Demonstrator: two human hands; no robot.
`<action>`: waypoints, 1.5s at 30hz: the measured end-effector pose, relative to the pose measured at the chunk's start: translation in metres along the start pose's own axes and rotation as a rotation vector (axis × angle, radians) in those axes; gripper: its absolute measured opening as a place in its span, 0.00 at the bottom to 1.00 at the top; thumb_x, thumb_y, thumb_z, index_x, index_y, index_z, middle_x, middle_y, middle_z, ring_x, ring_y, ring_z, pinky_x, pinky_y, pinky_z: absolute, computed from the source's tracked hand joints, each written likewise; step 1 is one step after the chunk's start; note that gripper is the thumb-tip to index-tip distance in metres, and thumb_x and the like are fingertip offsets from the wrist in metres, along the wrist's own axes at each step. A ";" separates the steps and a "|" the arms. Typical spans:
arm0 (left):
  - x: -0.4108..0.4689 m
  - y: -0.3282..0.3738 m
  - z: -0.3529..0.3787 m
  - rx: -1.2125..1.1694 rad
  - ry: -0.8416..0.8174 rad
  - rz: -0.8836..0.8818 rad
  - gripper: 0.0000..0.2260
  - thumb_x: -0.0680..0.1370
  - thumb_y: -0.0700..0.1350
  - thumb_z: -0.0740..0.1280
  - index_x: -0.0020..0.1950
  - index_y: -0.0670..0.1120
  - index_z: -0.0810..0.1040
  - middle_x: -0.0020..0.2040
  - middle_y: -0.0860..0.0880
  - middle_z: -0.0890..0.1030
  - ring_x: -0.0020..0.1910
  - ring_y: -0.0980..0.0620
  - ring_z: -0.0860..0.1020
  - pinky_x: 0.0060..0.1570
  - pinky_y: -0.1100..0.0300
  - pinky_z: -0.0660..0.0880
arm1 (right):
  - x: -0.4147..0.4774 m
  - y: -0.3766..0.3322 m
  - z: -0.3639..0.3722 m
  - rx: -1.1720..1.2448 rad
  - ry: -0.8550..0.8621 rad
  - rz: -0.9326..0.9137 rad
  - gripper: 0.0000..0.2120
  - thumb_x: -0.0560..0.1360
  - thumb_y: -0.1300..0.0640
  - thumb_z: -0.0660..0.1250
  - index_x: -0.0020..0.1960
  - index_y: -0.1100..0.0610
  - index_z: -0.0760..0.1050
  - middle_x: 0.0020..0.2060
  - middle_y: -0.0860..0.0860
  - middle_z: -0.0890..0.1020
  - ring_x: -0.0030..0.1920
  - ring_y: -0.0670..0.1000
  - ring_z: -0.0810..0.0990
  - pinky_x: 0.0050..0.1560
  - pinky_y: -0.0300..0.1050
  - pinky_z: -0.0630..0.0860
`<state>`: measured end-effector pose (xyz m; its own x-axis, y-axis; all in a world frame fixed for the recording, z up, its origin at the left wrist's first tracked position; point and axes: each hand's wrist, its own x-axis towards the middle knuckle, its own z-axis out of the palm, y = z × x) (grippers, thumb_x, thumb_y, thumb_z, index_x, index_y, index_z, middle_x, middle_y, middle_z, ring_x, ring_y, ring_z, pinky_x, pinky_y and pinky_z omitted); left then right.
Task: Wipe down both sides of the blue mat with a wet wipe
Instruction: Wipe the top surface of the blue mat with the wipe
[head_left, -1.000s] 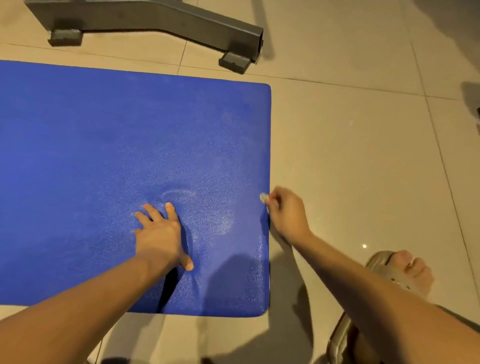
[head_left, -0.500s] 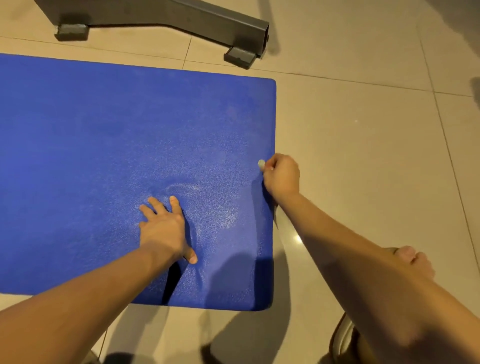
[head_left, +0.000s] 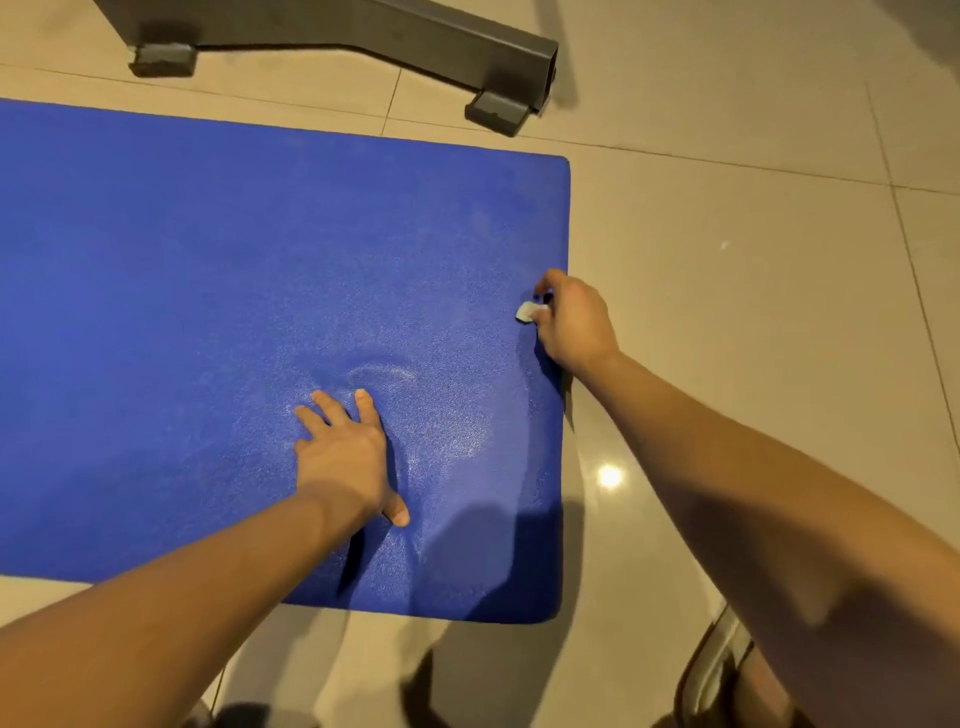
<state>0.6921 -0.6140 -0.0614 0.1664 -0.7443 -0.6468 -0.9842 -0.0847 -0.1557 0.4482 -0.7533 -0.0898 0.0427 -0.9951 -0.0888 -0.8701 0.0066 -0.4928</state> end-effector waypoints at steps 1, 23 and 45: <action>0.000 0.000 0.000 -0.001 -0.002 0.000 0.73 0.55 0.68 0.81 0.81 0.40 0.37 0.77 0.27 0.45 0.77 0.24 0.49 0.69 0.37 0.69 | -0.008 -0.004 0.003 -0.007 0.008 0.001 0.04 0.78 0.60 0.66 0.50 0.61 0.77 0.45 0.59 0.79 0.45 0.62 0.78 0.42 0.48 0.67; 0.001 0.000 0.001 -0.007 -0.005 0.003 0.73 0.55 0.68 0.81 0.81 0.40 0.37 0.77 0.26 0.44 0.76 0.23 0.48 0.69 0.34 0.68 | -0.140 -0.036 0.019 -0.072 -0.306 -0.285 0.11 0.77 0.60 0.61 0.57 0.59 0.76 0.50 0.56 0.71 0.44 0.62 0.76 0.45 0.54 0.75; 0.000 0.001 -0.001 0.003 0.005 0.007 0.73 0.55 0.68 0.82 0.81 0.40 0.38 0.78 0.26 0.46 0.76 0.23 0.50 0.69 0.35 0.68 | -0.160 -0.017 0.024 0.035 -0.203 -0.156 0.08 0.81 0.53 0.63 0.48 0.57 0.73 0.46 0.56 0.78 0.45 0.61 0.77 0.43 0.53 0.72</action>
<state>0.6914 -0.6141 -0.0607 0.1588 -0.7479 -0.6445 -0.9852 -0.0772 -0.1532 0.4677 -0.5924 -0.0883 0.2754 -0.9445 -0.1793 -0.8281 -0.1383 -0.5432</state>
